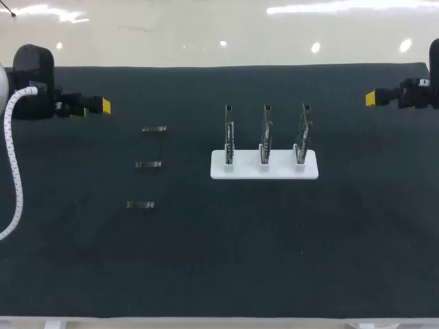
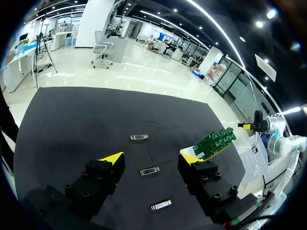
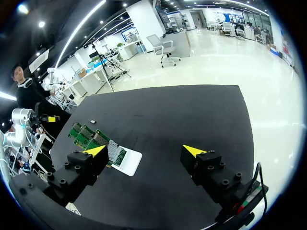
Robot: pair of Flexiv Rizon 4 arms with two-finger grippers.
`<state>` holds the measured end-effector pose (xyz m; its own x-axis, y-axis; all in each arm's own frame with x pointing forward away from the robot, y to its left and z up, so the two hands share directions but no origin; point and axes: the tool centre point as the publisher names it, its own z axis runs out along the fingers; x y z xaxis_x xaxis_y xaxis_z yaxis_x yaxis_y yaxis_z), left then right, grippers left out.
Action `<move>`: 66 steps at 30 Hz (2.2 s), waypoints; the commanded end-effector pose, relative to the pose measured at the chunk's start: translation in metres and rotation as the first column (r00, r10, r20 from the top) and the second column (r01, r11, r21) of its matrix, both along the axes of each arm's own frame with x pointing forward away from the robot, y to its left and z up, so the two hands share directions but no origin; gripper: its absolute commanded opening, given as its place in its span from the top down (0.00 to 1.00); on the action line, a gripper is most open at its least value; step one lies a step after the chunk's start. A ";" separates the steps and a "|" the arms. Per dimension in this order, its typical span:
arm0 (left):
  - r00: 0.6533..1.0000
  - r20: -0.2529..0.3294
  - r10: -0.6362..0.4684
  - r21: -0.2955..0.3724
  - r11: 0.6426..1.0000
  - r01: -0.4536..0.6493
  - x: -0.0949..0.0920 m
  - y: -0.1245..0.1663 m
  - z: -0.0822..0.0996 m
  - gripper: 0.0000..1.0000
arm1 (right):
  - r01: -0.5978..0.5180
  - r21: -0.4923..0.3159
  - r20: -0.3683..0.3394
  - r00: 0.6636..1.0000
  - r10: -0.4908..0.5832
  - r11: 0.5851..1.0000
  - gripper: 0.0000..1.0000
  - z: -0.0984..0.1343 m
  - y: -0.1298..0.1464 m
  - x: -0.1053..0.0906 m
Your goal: Pick up the optical module with the left hand, and insert it into the network port with the right hand.
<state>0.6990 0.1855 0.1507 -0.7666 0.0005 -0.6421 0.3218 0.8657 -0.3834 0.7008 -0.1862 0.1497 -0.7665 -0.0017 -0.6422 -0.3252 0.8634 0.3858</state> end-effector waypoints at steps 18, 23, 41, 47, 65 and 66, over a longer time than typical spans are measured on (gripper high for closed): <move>1.000 -0.003 0.002 0.004 1.000 -0.002 0.000 -0.001 0.001 0.00 | 0.004 -0.003 0.000 1.000 -0.004 1.000 0.00 0.000 0.001 -0.001; 1.000 -0.003 0.002 0.004 1.000 -0.002 0.000 -0.001 0.001 0.00 | 0.004 -0.003 0.000 1.000 -0.004 1.000 0.00 0.000 0.001 -0.001; 0.998 -0.006 -0.067 0.027 0.997 0.068 -0.004 -0.004 0.003 0.00 | 0.004 -0.003 0.000 1.000 -0.004 1.000 0.00 0.000 0.001 -0.001; 0.974 -0.032 -0.223 0.125 0.966 0.226 -0.019 0.005 0.003 0.00 | 0.004 -0.003 0.000 1.000 -0.004 1.000 0.00 0.000 0.001 -0.001; 0.829 -0.218 -0.515 0.354 0.750 0.559 -0.039 0.031 -0.003 0.00 | 0.004 -0.003 0.000 1.000 -0.004 1.000 0.00 0.000 0.001 -0.001; 0.821 -0.236 -0.520 0.370 0.733 0.571 -0.040 0.031 -0.003 0.00 | 0.004 -0.003 0.000 1.000 -0.004 1.000 0.00 0.000 0.001 -0.001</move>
<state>0.6534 0.2159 0.1420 -0.6063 0.6305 -0.4846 0.7550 0.6478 -0.1017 0.7007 -0.1862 0.1497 -0.7665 -0.0017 -0.6422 -0.3252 0.8634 0.3858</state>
